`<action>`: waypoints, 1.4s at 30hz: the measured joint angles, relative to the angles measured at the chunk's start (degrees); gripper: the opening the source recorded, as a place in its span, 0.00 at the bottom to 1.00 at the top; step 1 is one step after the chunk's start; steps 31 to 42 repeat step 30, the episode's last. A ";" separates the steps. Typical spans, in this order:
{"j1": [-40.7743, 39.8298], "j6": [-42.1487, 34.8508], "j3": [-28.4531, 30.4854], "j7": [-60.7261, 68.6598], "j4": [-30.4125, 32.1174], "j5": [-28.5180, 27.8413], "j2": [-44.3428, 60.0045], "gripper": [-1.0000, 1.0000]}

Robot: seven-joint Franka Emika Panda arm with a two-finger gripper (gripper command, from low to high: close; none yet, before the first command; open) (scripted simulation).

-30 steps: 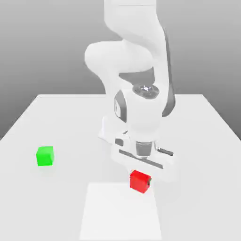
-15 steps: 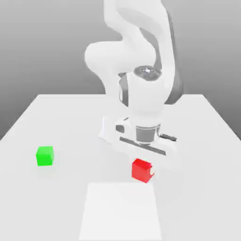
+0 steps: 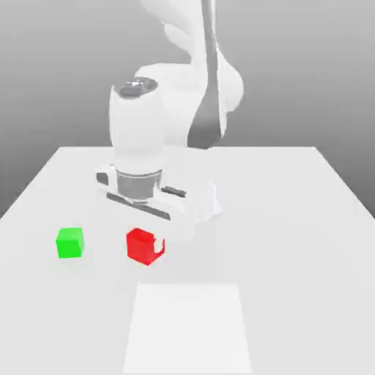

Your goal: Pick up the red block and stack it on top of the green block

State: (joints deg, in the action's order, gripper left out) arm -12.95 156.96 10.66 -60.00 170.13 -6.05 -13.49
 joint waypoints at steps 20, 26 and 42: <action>-15.64 0.86 21.72 31.12 -0.72 -7.01 1.18 0.00; -11.23 8.79 24.02 36.72 -0.62 1.19 9.35 0.00; -9.55 12.42 23.31 40.40 -0.45 6.61 13.25 1.00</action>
